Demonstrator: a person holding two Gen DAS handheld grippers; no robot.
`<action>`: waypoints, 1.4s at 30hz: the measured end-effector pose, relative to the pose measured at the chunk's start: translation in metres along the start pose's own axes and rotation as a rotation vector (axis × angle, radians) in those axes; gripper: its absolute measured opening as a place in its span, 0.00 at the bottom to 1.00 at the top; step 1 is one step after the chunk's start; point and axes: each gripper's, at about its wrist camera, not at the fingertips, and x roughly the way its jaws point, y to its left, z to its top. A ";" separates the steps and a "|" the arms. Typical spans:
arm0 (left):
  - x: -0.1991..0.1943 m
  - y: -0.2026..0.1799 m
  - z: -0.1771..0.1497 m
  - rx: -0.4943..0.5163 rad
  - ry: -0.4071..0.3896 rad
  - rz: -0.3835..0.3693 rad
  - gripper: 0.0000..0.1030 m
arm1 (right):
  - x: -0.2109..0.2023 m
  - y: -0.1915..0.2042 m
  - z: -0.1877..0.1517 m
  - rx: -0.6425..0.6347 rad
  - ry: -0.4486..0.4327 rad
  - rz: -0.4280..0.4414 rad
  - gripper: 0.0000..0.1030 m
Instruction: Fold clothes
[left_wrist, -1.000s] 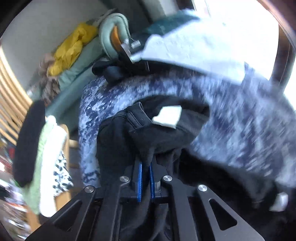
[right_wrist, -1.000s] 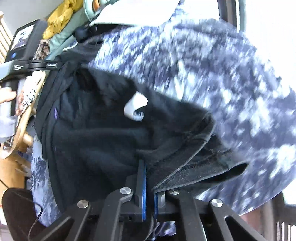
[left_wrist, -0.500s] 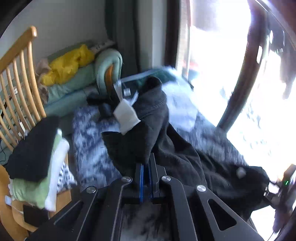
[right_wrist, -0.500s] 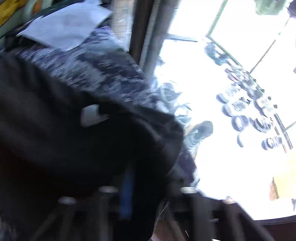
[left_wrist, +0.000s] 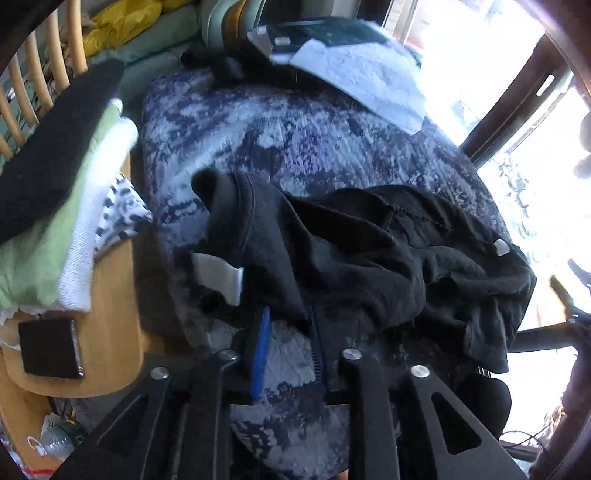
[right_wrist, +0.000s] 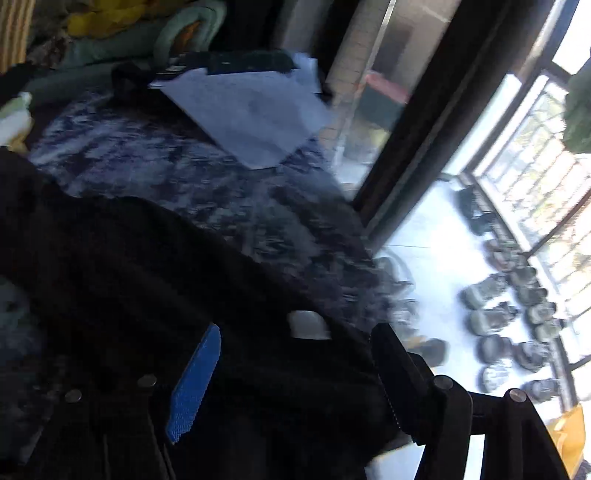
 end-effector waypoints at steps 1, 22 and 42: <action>-0.007 0.002 -0.001 0.005 -0.019 0.005 0.28 | 0.007 0.014 0.007 -0.011 -0.002 0.094 0.68; 0.115 0.059 0.054 -0.277 0.199 -0.200 0.83 | 0.093 0.172 -0.004 -0.315 0.178 0.494 0.04; 0.115 0.020 0.050 -0.081 0.191 0.052 0.37 | 0.038 0.095 -0.036 -0.148 0.138 0.446 0.48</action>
